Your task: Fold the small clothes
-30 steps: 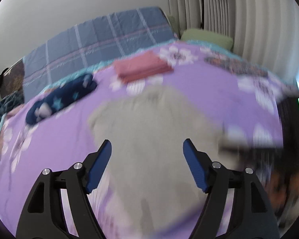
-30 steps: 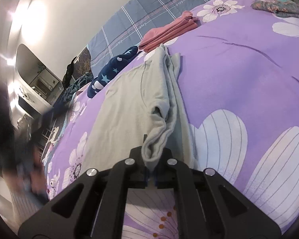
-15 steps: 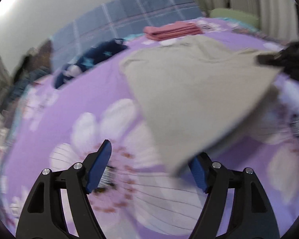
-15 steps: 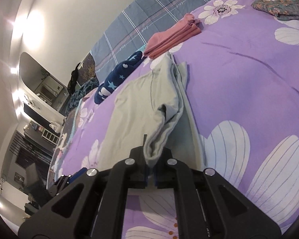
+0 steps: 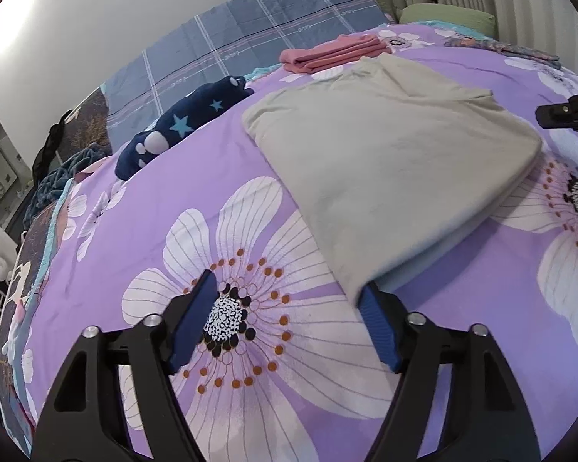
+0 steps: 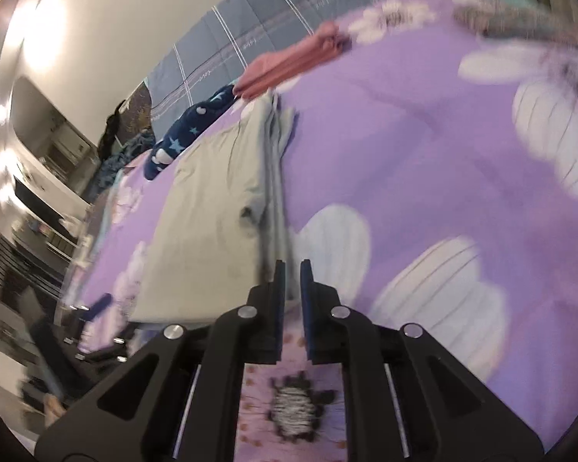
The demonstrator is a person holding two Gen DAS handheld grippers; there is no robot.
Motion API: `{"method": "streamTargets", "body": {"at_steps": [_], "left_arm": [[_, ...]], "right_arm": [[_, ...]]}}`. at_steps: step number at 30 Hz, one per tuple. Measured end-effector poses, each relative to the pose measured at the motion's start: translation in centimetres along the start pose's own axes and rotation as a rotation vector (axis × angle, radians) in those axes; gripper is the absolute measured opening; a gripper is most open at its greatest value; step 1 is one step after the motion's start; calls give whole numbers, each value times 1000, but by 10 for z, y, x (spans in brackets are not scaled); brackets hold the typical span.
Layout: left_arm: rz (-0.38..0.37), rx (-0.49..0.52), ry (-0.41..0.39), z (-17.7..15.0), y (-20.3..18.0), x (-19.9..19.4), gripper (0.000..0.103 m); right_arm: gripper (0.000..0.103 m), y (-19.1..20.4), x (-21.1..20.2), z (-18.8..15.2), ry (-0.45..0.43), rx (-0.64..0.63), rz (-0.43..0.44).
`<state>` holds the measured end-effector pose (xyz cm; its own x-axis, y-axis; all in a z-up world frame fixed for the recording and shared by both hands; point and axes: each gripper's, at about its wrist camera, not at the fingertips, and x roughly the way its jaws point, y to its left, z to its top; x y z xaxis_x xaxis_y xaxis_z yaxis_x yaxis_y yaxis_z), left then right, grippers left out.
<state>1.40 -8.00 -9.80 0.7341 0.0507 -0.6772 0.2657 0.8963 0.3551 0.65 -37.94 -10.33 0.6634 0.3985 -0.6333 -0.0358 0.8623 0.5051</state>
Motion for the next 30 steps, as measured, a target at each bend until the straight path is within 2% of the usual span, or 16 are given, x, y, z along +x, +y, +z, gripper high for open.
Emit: {"method": "streamTargets", "body": {"at_steps": [4, 6, 9, 10, 11, 12, 16, 20, 24, 25, 27, 29, 30], "left_arm": [[-2, 2, 8, -3, -5, 3, 66], [-3, -9, 13, -4, -6, 5, 66], [-9, -22, 17, -3, -5, 5, 66], [-10, -24, 18, -3, -5, 6, 66], [-11, -26, 19, -3, -4, 6, 66], [-12, -28, 19, -2, -4, 7, 66], [-45, -50, 14, -4, 1, 7, 67], [-87, -83, 28, -8, 8, 12, 67], [-106, -46, 26, -10, 6, 4, 66], [-125, -43, 32, -11, 7, 2, 64], [-200, -61, 43, -15, 12, -6, 46], [-328, -119, 46, -15, 21, -17, 19], [-387, -144, 36, -13, 24, -22, 14]], "right_arm": [[13, 7, 9, -1, 30, -36, 62], [27, 14, 11, -3, 31, -67, 76], [28, 27, 17, -4, 37, -130, 52], [23, 31, 22, -2, 44, -149, 28], [9, 33, 26, -2, 50, -174, 1], [2, 34, 30, -1, 55, -184, -42], [2, 28, 6, 6, 12, -157, 5], [2, 17, 23, -2, 101, -165, -54], [4, 8, 16, -3, 84, -119, -9], [10, 9, 11, -1, 64, -122, -5], [11, 12, 2, 4, 20, -150, -12], [13, 15, -1, 9, 3, -162, -2], [13, 16, 0, 11, -1, -162, 11]]}}
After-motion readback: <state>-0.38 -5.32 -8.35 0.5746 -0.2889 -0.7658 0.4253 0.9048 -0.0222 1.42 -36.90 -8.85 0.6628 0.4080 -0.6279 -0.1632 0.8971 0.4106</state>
